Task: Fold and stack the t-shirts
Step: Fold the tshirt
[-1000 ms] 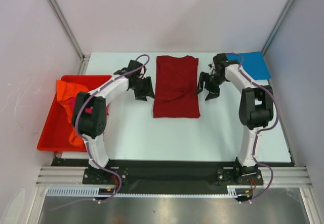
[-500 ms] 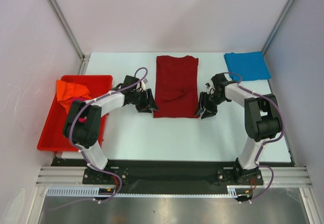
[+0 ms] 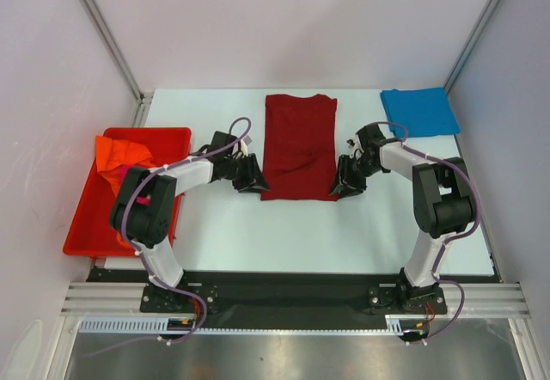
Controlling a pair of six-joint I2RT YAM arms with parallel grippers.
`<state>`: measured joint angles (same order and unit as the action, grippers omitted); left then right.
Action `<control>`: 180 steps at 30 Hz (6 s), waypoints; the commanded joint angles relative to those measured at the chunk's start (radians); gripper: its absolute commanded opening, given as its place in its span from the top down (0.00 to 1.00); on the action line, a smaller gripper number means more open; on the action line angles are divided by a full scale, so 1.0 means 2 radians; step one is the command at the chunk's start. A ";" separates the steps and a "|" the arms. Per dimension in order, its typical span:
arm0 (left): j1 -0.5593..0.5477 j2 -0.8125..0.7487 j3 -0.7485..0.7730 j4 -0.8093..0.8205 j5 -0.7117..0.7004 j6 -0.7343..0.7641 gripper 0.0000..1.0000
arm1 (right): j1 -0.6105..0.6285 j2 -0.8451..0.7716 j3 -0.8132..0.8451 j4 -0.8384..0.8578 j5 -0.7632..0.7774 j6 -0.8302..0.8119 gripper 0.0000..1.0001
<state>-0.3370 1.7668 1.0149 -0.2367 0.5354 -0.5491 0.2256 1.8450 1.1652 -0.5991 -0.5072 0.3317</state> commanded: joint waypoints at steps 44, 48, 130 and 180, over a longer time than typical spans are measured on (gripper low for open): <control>-0.072 -0.124 -0.129 -0.031 -0.052 -0.032 0.74 | 0.027 -0.135 -0.122 -0.068 0.032 0.001 0.86; -0.071 -0.142 -0.060 -0.092 -0.105 0.014 0.48 | 0.024 -0.124 -0.052 -0.115 0.096 -0.007 0.47; -0.147 0.114 0.309 -0.201 -0.280 0.087 1.00 | -0.009 0.133 0.251 -0.115 0.070 -0.051 0.56; -0.076 0.125 0.256 -0.122 -0.240 0.126 0.92 | -0.013 0.141 0.254 -0.131 0.122 -0.030 0.98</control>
<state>-0.4877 2.0182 1.4837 -0.4831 0.0708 -0.3283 0.1989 2.1349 1.6646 -0.8577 -0.2947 0.2584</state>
